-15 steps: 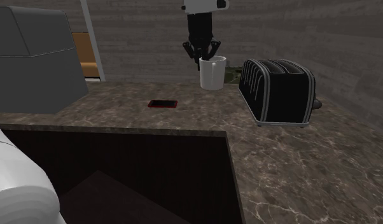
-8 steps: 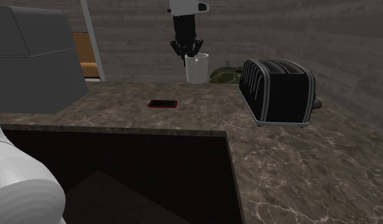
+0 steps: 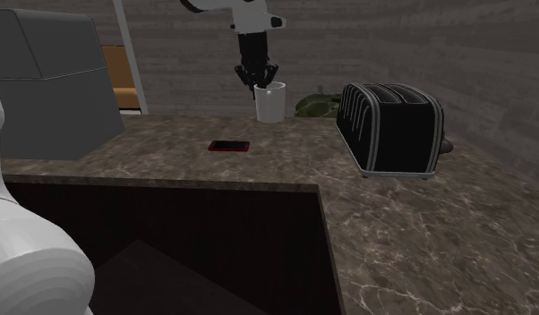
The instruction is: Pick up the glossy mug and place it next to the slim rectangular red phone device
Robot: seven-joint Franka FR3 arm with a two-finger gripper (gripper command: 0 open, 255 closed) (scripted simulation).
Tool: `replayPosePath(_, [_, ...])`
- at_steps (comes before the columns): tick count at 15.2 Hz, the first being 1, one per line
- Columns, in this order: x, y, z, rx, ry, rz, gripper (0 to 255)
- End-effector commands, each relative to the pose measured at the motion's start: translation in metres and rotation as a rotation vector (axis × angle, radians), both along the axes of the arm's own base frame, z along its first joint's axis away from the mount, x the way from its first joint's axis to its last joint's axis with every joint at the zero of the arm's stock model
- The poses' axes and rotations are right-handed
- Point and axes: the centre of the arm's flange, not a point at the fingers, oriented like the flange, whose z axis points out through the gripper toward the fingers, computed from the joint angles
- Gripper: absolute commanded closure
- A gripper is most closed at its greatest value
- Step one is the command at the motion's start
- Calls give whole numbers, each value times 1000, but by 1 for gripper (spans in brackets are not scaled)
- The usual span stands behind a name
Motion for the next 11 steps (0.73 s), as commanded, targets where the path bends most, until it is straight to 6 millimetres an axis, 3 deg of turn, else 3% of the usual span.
replayPosePath(1, [0, 0, -10, 0, -1, 0, 255])
replayPosePath(11, [0, 0, -63, 0, -1, 0, 255])
